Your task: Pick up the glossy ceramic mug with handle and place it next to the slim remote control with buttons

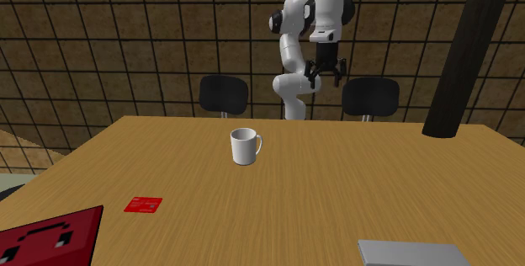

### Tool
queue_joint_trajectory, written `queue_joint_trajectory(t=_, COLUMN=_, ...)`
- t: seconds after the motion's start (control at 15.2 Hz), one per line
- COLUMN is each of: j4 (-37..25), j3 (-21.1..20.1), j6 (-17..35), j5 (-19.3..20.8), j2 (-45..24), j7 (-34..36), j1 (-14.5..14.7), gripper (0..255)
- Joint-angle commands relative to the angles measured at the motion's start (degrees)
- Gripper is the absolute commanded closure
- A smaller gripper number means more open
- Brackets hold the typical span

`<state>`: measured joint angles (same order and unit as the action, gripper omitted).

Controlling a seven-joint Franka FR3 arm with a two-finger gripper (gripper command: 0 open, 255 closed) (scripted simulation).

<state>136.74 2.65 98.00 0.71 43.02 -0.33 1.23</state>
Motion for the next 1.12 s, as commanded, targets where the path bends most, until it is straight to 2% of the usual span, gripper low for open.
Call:
queue_joint_trajectory(t=0.0, j4=0.0, j3=0.0, j6=0.0, j5=0.0, j2=0.0, j7=0.0, j1=0.0, gripper=0)
queue_joint_trajectory(t=0.59, j4=-2.44, j3=10.99, j6=5.49, j5=4.77, j2=-8.71, j7=-11.62, j1=-3.57, gripper=0)
queue_joint_trajectory(t=1.06, j4=-8.01, j3=19.37, j6=9.52, j5=5.57, j2=-18.87, j7=-20.98, j1=-5.05, gripper=0)
